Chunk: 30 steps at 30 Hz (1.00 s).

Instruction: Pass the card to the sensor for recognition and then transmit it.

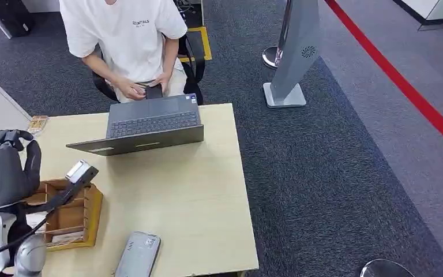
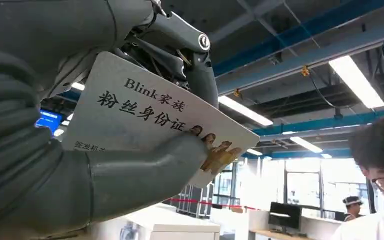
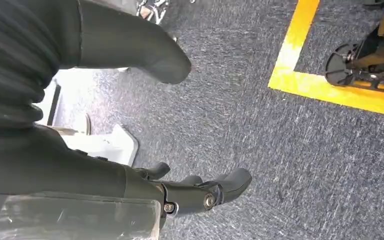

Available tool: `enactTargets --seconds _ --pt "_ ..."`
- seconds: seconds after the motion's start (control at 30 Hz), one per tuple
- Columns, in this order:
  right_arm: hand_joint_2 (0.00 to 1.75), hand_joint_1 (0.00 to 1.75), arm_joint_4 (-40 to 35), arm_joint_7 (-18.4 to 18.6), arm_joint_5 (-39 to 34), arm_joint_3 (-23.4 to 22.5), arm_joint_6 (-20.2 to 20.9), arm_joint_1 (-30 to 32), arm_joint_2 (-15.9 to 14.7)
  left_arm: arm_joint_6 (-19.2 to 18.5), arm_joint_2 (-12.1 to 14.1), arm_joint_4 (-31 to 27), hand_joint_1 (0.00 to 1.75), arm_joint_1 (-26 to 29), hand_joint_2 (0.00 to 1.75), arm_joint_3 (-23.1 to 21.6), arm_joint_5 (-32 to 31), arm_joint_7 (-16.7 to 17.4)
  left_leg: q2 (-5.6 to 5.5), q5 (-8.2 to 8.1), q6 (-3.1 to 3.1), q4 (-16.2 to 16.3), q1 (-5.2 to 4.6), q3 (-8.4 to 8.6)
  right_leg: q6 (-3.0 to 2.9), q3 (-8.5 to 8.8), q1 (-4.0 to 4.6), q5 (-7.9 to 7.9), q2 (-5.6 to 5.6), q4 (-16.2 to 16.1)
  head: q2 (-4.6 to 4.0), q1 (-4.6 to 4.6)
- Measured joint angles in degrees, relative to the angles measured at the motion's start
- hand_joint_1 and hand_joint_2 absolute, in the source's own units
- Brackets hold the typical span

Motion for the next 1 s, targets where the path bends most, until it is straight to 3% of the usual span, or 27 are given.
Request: enactTargets --seconds 0.1,0.2,0.3,0.5,0.87,1.0 --pt "1.75 0.00 -0.31 0.04 -0.15 -0.42 0.02 -0.01 0.48 -0.57 -0.70 -2.08 1.75 2.50 1.75 -0.20 0.02 -0.94 0.03 0.00 0.00 -0.01 -0.01 0.03 0.00 0.04 -0.01 0.01 0.02 0.01 0.00 0.00" --pt "1.75 0.00 -2.28 0.31 -0.33 -1.95 0.24 0.30 1.91 -2.14 -1.93 -4.22 1.75 9.54 1.75 -1.18 0.00 -1.92 0.06 -0.04 0.01 -0.02 -0.02 0.04 0.01 0.01 -0.02 -0.02 0.06 0.00 0.00 0.00" --pt "1.75 0.00 -4.22 0.57 -0.22 -3.61 0.85 0.38 3.15 -1.86 -2.67 -4.16 1.75 15.78 1.75 -2.49 0.07 -2.23 0.05 -0.06 0.01 -0.02 -0.03 -0.06 0.01 -0.08 -0.02 -0.04 0.04 -0.01 0.00 0.00" --pt "1.75 0.00 -6.51 1.03 -0.07 -6.16 1.07 0.36 4.50 -1.62 -3.78 -2.78 1.75 23.09 1.75 -4.91 0.68 -3.85 0.03 -0.08 0.02 -0.02 -0.02 -0.06 0.01 -0.07 -0.01 -0.04 0.03 -0.01 0.00 -0.02" --pt "1.75 0.00 -7.50 1.31 0.00 -7.63 0.81 0.33 5.05 -1.75 -4.09 -2.04 1.75 26.52 1.75 -8.94 1.99 -3.96 0.00 -0.06 0.03 -0.01 -0.02 -0.03 0.02 -0.03 -0.01 -0.02 -0.02 -0.01 0.00 -0.02" --pt "1.75 0.00 -7.45 0.79 -0.02 -7.61 0.50 0.29 5.05 -2.25 -3.41 -0.90 1.75 26.80 1.75 -13.11 3.71 -2.06 -0.02 -0.06 0.03 -0.01 -0.02 -0.03 0.02 -0.03 -0.02 -0.02 -0.04 -0.01 0.00 -0.02"
